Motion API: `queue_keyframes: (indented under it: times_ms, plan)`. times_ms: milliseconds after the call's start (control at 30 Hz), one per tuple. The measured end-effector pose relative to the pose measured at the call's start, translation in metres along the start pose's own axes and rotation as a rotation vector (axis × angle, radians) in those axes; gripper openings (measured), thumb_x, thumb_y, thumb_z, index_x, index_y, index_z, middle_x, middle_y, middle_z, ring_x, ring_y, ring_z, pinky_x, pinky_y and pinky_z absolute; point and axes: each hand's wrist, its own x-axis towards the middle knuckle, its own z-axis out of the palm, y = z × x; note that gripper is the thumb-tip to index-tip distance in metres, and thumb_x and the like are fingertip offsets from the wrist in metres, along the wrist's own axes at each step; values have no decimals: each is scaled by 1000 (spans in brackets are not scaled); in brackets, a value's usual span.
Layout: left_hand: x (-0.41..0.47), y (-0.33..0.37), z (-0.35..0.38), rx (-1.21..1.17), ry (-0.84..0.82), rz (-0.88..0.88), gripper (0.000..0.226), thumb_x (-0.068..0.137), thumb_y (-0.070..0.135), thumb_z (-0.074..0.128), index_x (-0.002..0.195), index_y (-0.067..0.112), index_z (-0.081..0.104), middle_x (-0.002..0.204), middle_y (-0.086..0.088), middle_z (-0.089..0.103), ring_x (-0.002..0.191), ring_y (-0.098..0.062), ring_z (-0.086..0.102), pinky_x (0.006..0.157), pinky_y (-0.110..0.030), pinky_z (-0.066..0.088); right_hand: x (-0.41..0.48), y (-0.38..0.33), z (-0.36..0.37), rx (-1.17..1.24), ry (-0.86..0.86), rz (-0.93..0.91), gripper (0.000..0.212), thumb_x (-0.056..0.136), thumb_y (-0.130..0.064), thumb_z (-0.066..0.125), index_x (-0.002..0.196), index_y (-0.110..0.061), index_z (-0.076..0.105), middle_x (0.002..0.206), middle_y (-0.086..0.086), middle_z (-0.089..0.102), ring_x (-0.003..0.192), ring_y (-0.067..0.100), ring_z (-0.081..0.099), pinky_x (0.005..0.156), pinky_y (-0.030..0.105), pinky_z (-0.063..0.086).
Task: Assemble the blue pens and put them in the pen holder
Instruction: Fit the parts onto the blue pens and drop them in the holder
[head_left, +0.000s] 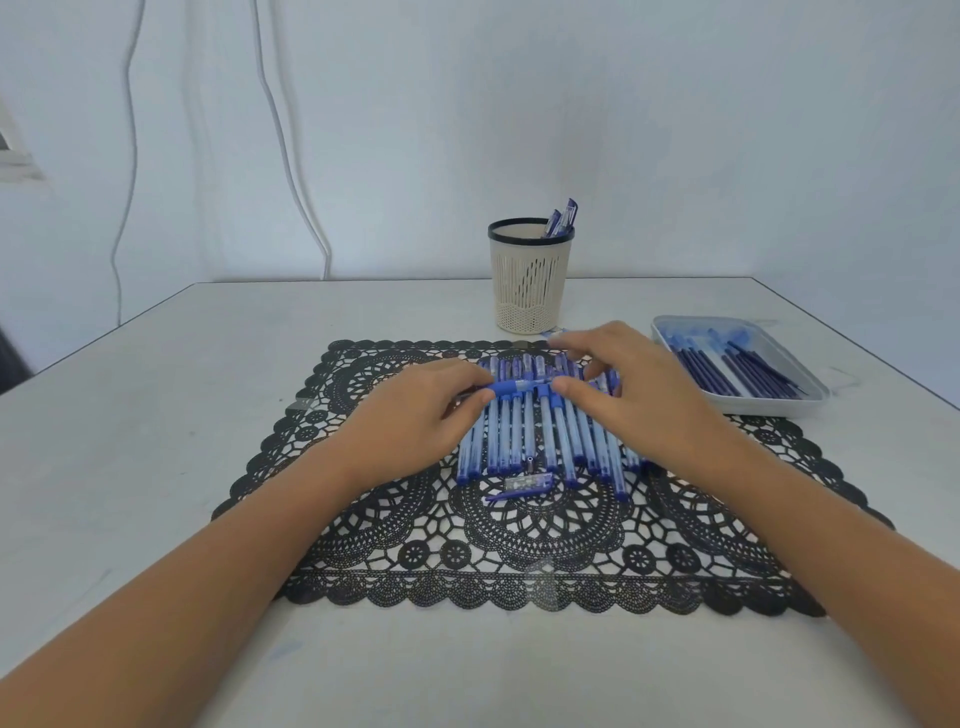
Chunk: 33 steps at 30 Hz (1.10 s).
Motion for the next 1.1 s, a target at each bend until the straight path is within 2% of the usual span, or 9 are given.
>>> queue_keyframes:
  times_ms: [200,300,367,533,667,767,867,1000,1100]
  plan:
    - [1,4,0,-26,7,40,33,93,33,41,111,15,62,81,23,49,73,9,48,63,-10,34,1,4,3,61,-83,19,15,87,-28,61,99,-25,70,79,-18,59,76,-2,55,69,7,39]
    - [0,0,-1,-25,5,20,26,96,27,45,113,15,61,88,16,55,77,9,49,67,-8,35,0,7,-11,180,-164,110,10,88,-33,58,88,-32,67,78,-5,68,76,13,62,72,24,48]
    - [-2,-5,-1,-25,17,-8,26,95,26,47,113,14,61,89,13,57,78,4,51,70,-11,37,1,14,-23,206,-173,168,12,90,-32,55,88,-30,66,78,-3,68,74,11,63,67,21,47]
    - [-3,-20,1,-12,72,-141,29,95,28,47,117,14,60,88,17,53,78,10,48,67,-8,34,10,41,-40,328,133,333,18,90,-16,54,75,-19,63,69,0,61,63,10,52,62,22,38]
    - [-2,-19,5,-5,92,-156,29,94,26,48,116,13,60,89,13,55,78,-1,52,68,-9,35,14,61,-27,-21,279,363,16,91,-23,53,89,-15,67,77,2,58,72,17,51,71,26,35]
    - [-2,-16,7,-12,96,-157,28,94,26,48,117,12,60,93,12,56,83,-6,53,72,-16,38,17,71,-16,-256,251,347,25,91,-30,52,104,-16,69,102,11,55,100,29,51,83,37,42]
    - [-3,-15,10,-12,92,-161,29,94,26,48,118,13,59,97,10,58,87,-6,53,77,-19,38,20,76,-9,-421,157,399,29,92,-36,49,112,-23,66,114,9,50,114,30,40,90,42,34]
    - [-2,-17,11,-7,94,-171,30,95,26,47,118,13,59,105,5,63,89,-7,53,79,-20,39,22,81,-9,-493,64,436,35,92,-46,47,119,-28,61,122,9,47,118,30,39,93,44,33]
    - [-2,-17,12,-8,95,-170,29,94,27,47,118,14,59,103,5,63,88,-8,54,76,-20,40,24,85,-17,-434,154,458,34,93,-45,45,113,-27,65,120,11,52,113,32,46,92,45,35]
